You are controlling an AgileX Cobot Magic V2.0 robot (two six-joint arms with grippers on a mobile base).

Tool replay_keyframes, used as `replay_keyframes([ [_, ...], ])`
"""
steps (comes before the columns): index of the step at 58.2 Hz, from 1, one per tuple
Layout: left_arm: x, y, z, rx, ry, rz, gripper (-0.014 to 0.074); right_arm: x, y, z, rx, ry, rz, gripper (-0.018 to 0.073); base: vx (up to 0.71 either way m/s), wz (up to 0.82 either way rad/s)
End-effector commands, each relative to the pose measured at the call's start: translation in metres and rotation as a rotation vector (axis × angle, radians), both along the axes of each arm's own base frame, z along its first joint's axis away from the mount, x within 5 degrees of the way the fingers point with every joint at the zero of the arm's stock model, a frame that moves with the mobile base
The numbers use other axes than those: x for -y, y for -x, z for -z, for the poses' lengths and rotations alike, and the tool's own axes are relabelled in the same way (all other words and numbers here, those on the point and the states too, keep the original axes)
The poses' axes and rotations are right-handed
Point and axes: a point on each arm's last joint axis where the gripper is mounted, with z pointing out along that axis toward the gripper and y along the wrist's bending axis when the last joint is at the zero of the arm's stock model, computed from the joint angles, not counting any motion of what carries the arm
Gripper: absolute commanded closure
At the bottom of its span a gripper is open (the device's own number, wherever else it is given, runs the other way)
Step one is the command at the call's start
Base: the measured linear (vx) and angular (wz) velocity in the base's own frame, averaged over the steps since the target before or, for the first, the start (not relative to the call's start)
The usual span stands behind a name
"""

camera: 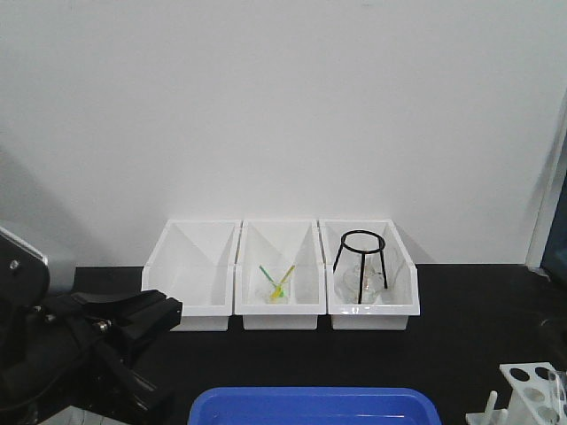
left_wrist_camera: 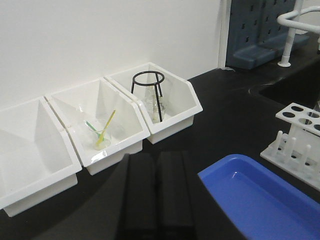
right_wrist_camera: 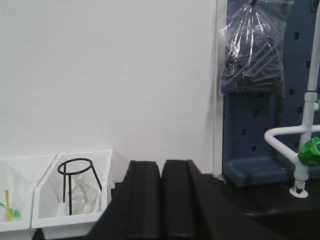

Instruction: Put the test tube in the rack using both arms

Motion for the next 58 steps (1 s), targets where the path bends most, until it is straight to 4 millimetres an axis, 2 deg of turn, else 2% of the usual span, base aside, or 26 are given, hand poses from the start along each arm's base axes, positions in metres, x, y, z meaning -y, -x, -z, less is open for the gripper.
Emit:
replay_keyframes([
  [1, 0.001, 0.004, -0.015, 0.028, 0.065, 0.032, 0.0603, -0.003, 0.002, -0.017, 0.09, 0.025, -0.027, 0.057, 0.0, 0.0],
  [14, 0.001, 0.004, -0.016, 0.031, 0.072, 0.036, 0.0602, -0.003, 0.002, -0.017, 0.09, 0.025, -0.027, 0.057, 0.0, 0.0],
  [21, -0.011, -0.003, -0.019, 0.032, 0.156, -0.039, 0.0602, -0.003, 0.002, -0.017, 0.09, 0.025, -0.027, 0.057, 0.0, 0.0],
  [26, -0.025, -0.004, -0.018, 0.102, 0.182, -0.121, 0.0602, -0.003, 0.002, -0.017, 0.09, 0.025, -0.027, 0.057, 0.0, 0.0],
  [30, -0.039, 0.01, -0.014, 0.158, 0.166, -0.163, 0.0602, -0.003, 0.002, -0.017, 0.09, 0.025, -0.027, 0.057, 0.0, 0.0],
  [36, -0.065, 0.045, -0.008, 0.245, 0.157, -0.199, 0.0602, -0.003, 0.002, -0.017, 0.088, 0.025, -0.026, 0.057, 0.0, 0.0],
  [43, -0.095, 0.096, 0.021, 0.335, 0.171, -0.255, 0.0602, -0.003, 0.002, -0.017, 0.088, 0.025, -0.026, 0.057, 0.0, 0.0],
  [48, -0.107, 0.122, 0.055, 0.364, 0.179, -0.293, 0.0602, -0.003, 0.002, -0.017, 0.088, 0.025, -0.026, 0.057, 0.0, 0.0],
  [52, -0.113, 0.133, 0.084, 0.36, 0.181, -0.331, 0.0602, -0.003, 0.002, -0.017, 0.088, 0.025, -0.026, 0.057, 0.0, 0.0],
  [58, -0.116, 0.142, 0.114, 0.34, 0.187, -0.37, 0.0602, -0.003, 0.002, -0.017, 0.088, 0.025, -0.026, 0.057, 0.0, 0.0],
])
